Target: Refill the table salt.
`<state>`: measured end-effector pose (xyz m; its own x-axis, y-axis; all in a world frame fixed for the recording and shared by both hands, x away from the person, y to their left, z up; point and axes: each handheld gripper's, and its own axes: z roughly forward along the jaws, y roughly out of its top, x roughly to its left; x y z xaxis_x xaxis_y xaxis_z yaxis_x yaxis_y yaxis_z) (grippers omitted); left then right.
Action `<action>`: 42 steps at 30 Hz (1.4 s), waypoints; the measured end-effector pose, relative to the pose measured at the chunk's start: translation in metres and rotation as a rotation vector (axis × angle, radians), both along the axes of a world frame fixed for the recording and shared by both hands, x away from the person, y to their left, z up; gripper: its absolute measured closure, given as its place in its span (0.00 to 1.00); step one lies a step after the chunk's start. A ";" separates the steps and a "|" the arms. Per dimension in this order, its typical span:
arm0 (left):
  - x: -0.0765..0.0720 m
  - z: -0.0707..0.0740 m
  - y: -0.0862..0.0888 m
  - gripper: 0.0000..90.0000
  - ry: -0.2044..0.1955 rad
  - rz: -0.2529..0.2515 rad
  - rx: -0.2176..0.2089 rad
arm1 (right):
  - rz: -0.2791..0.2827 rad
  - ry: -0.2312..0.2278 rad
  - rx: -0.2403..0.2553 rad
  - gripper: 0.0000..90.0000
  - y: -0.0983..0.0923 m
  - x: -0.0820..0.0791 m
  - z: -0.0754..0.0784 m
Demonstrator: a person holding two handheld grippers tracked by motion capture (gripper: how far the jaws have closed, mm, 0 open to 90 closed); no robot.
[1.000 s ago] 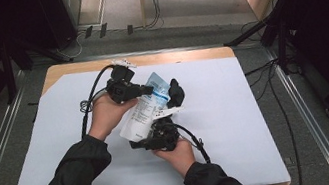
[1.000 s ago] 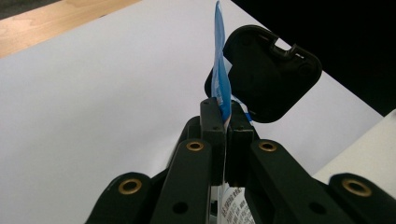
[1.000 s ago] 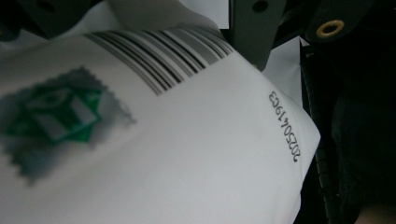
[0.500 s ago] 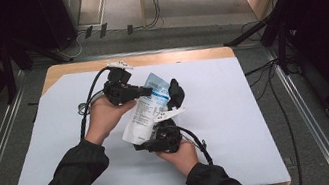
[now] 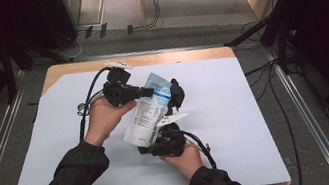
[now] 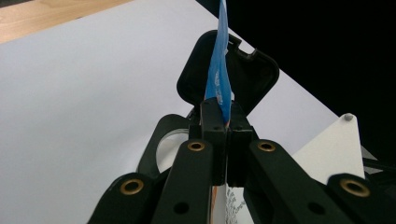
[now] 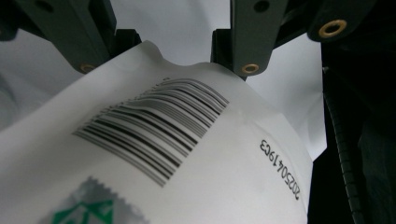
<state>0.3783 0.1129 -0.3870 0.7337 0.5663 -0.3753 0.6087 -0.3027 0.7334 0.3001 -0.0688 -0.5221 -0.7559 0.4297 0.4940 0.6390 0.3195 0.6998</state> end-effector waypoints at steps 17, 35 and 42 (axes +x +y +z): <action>-0.004 -0.002 0.010 1.00 0.021 0.038 0.001 | 0.016 0.005 -0.002 0.74 0.003 -0.002 -0.001; -0.012 -0.004 0.021 1.00 0.046 0.046 -0.034 | 0.052 0.005 -0.050 0.73 0.008 -0.006 -0.006; -0.012 -0.006 0.021 1.00 0.046 0.055 -0.038 | 0.057 0.014 -0.060 0.72 0.009 -0.006 -0.011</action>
<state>0.3665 0.1336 -0.3932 0.6832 0.5904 -0.4297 0.6571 -0.2403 0.7145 0.2942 -0.0598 -0.5327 -0.7729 0.4154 0.4796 0.6284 0.3967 0.6691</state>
